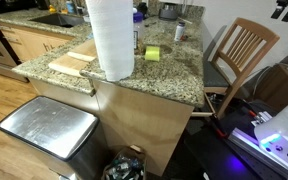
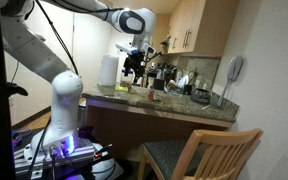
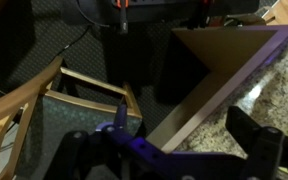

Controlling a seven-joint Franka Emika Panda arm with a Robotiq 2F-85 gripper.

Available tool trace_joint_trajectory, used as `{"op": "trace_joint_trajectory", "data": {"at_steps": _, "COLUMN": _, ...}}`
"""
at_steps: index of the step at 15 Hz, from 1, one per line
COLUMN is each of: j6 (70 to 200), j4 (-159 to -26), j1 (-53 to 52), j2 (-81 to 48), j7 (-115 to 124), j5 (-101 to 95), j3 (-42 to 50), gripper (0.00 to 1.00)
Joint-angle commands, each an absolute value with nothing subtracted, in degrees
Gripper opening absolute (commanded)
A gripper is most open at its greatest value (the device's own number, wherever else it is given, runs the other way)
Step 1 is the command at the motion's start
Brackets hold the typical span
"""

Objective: Move the bottle forward.

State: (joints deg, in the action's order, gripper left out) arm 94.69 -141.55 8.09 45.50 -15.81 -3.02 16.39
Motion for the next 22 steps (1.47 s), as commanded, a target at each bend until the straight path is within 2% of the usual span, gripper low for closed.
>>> {"op": "trace_joint_trajectory", "data": {"at_steps": 1, "j6": 93.48, "j4": -139.8, "j1": 9.52, "j2": 54.65, "j7": -12.52, "j5": 0.6, "j3": 15.41, "gripper": 1.0}}
{"op": "trace_joint_trajectory", "data": {"at_steps": 2, "j6": 93.14, "j4": -139.14, "j1": 10.54, "j2": 57.01, "j7": -12.0, "j5": 0.1, "j3": 16.26, "gripper": 1.0}}
{"op": "trace_joint_trajectory", "data": {"at_steps": 3, "j6": 94.25, "j4": -139.55, "j1": 8.37, "j2": 52.36, "j7": -12.29, "j5": -0.81, "j3": 15.49, "gripper": 1.0}}
{"op": "trace_joint_trajectory", "data": {"at_steps": 7, "j6": 93.37, "j4": -140.0, "j1": 8.82, "j2": 58.45, "j7": -12.24, "j5": -1.71, "j3": 15.75, "gripper": 1.0}}
{"op": "trace_joint_trajectory", "data": {"at_steps": 9, "j6": 97.18, "j4": -141.69, "j1": 5.5, "j2": 58.26, "j7": -11.91, "j5": 2.01, "j3": 14.0, "gripper": 1.0}}
{"op": "trace_joint_trajectory", "data": {"at_steps": 14, "j6": 110.46, "j4": -142.15, "j1": -0.48, "j2": 52.74, "j7": -7.69, "j5": 11.24, "j3": 8.2, "gripper": 1.0}}
{"op": "trace_joint_trajectory", "data": {"at_steps": 16, "j6": 119.5, "j4": -138.31, "j1": -1.12, "j2": 43.28, "j7": -2.9, "j5": 11.66, "j3": 3.58, "gripper": 1.0}}
{"op": "trace_joint_trajectory", "data": {"at_steps": 17, "j6": 120.51, "j4": -136.73, "j1": -1.74, "j2": 40.75, "j7": -1.88, "j5": 11.43, "j3": 2.97, "gripper": 1.0}}
{"op": "trace_joint_trajectory", "data": {"at_steps": 18, "j6": 117.96, "j4": -140.77, "j1": -1.63, "j2": 48.03, "j7": -3.4, "j5": 11.16, "j3": 4.64, "gripper": 1.0}}
{"op": "trace_joint_trajectory", "data": {"at_steps": 22, "j6": 120.71, "j4": -137.53, "j1": -1.86, "j2": 40.73, "j7": -1.74, "j5": 11.04, "j3": 2.62, "gripper": 1.0}}
